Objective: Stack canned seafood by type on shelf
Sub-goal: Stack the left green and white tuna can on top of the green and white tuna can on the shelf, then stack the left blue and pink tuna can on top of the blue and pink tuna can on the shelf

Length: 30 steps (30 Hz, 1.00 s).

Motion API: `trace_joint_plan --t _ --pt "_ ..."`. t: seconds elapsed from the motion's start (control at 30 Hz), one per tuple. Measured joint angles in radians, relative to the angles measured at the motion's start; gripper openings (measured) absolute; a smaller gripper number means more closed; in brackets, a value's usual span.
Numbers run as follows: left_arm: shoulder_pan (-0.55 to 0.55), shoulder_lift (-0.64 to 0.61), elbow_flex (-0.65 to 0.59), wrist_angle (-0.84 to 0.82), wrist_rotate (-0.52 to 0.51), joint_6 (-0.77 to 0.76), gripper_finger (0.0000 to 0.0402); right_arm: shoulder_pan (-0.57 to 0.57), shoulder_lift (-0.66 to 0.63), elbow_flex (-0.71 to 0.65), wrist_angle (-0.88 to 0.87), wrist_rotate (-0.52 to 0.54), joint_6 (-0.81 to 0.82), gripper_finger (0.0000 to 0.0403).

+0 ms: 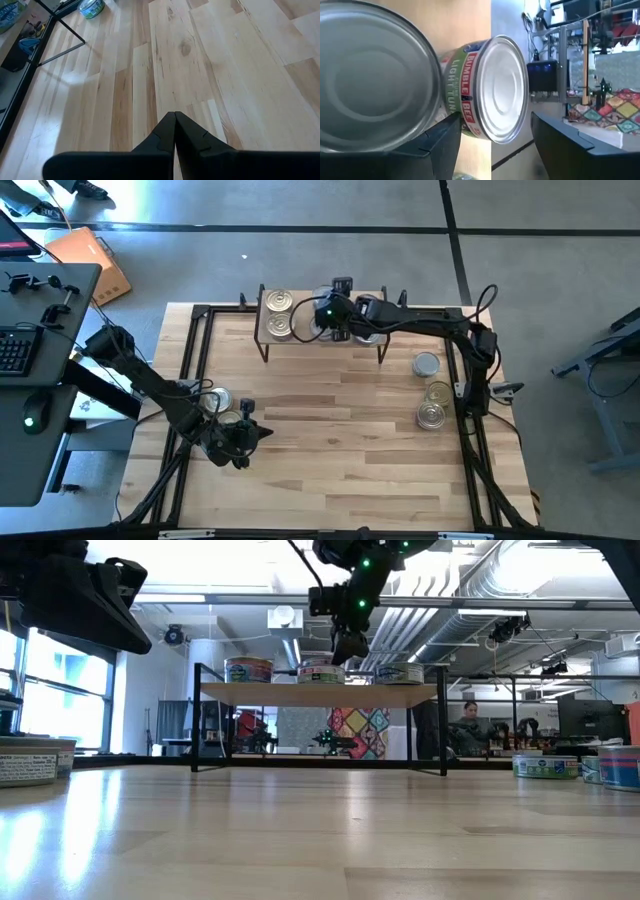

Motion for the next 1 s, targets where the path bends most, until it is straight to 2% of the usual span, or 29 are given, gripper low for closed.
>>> trace_joint_plan --t 0.33,0.47,0.57,0.8,0.9,1.0 --pt "0.000 0.000 0.000 0.000 0.000 0.000 0.0000 0.010 -0.005 0.000 -0.007 0.006 0.024 0.0231" --pt "0.000 0.000 0.000 0.001 0.000 0.000 0.0000 0.045 -0.032 0.000 -0.018 0.052 0.027 0.0231" --pt "0.000 0.000 0.000 0.002 0.000 0.000 0.0000 0.088 -0.069 0.000 -0.043 0.039 0.106 0.0231" --pt "0.000 0.000 0.000 -0.001 0.000 -0.016 0.0000 0.197 -0.122 0.001 -0.140 -0.226 0.395 0.0231" --pt "0.000 0.000 0.000 -0.001 0.000 -0.016 0.0000 0.262 -0.121 -0.001 -0.152 -0.311 0.437 0.0231" --pt "0.000 0.000 0.000 -0.004 0.000 -0.017 0.0000 0.333 -0.124 -0.063 -0.068 -0.357 0.456 0.0231"
